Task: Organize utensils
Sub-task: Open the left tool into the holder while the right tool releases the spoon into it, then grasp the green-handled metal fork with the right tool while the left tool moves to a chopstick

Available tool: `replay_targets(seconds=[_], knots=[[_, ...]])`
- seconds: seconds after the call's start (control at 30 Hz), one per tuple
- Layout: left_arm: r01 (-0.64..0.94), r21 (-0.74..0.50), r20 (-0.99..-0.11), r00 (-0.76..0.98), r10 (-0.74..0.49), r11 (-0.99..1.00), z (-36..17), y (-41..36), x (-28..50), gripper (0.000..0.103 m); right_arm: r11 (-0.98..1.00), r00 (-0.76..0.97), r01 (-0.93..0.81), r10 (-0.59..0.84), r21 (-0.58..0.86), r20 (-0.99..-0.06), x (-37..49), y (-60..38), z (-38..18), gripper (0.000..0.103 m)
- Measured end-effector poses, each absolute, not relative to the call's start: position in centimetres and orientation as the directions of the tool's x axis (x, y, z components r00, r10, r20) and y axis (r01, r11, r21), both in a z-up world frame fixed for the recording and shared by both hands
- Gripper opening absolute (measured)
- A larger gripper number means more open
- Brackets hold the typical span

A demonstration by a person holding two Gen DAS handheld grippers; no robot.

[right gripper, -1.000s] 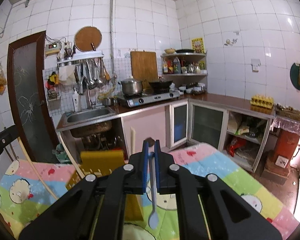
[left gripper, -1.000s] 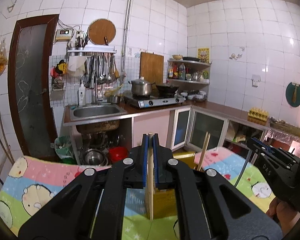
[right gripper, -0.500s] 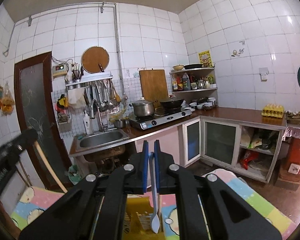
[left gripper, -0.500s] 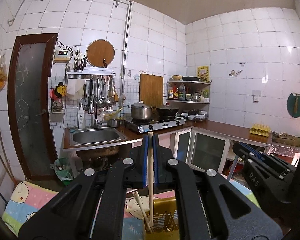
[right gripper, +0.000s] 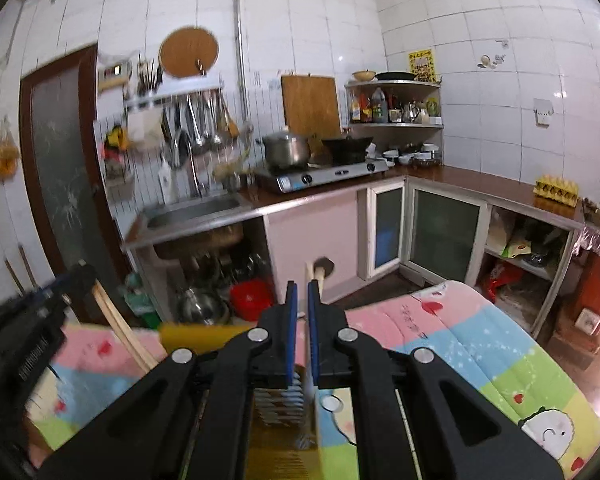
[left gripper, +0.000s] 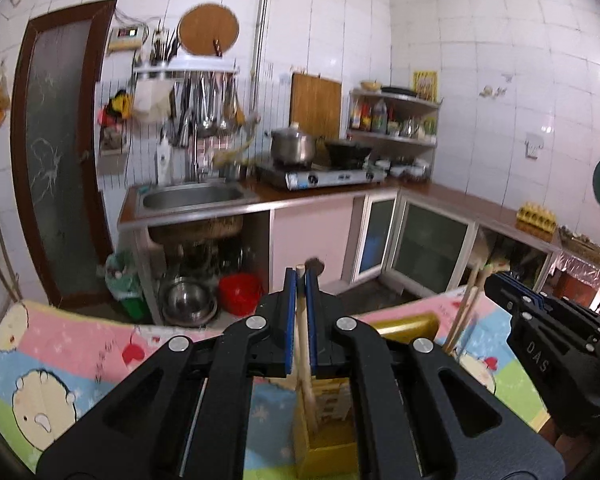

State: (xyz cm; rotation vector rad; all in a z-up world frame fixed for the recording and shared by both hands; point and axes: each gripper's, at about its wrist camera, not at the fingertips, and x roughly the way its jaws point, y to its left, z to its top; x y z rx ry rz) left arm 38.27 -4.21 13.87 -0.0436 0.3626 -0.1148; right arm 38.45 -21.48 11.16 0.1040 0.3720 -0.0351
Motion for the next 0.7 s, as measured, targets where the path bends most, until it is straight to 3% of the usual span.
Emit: replay_targets(seconds=[0.13, 0.17, 0.2, 0.27, 0.3, 0.47, 0.7], knots=[[0.082, -0.068, -0.373, 0.922, -0.102, 0.994, 13.9, -2.9, 37.6, 0.007, 0.996, 0.916, 0.053, -0.021, 0.069, -0.4, 38.2, -22.0, 10.6, 0.007], [0.081, -0.068, -0.381, 0.919, -0.101, 0.994, 14.1, -2.5, 37.2, 0.015, 0.997, 0.91, 0.054, -0.023, 0.062, -0.414, 38.0, -22.3, 10.6, 0.011], [0.08, -0.069, -0.389, 0.916, -0.101, 0.994, 14.2, -2.2, 36.9, 0.03, 0.997, 0.907, 0.059, -0.029, 0.057, -0.419, 37.6, -22.6, 10.8, 0.029], [0.058, -0.06, -0.38, 0.922, -0.076, 0.997, 14.6, -1.7, 35.5, 0.051, 0.996, 0.912, 0.08, -0.055, 0.047, -0.407, 36.3, -23.2, 11.2, 0.064], [0.051, -0.05, -0.376, 0.924, -0.066, 0.997, 14.7, -1.5, 35.0, 0.06, 0.995, 0.914, 0.087, -0.064, 0.038, -0.402, 35.5, -23.4, 11.3, 0.065], [0.047, -0.031, -0.402, 0.914, -0.055, 0.998, 13.8, -0.7, 31.5, 0.086, 0.994, 0.873, 0.108, -0.085, 0.02, -0.481, 32.4, -25.3, 9.9, 0.065], [0.059, 0.001, -0.477, 0.877, -0.051, 0.998, 9.7, -1.0, 28.4, 0.095, 0.991, 0.806, 0.129, -0.091, 0.023, -0.585, 29.0, -26.9, 4.3, 0.065]])
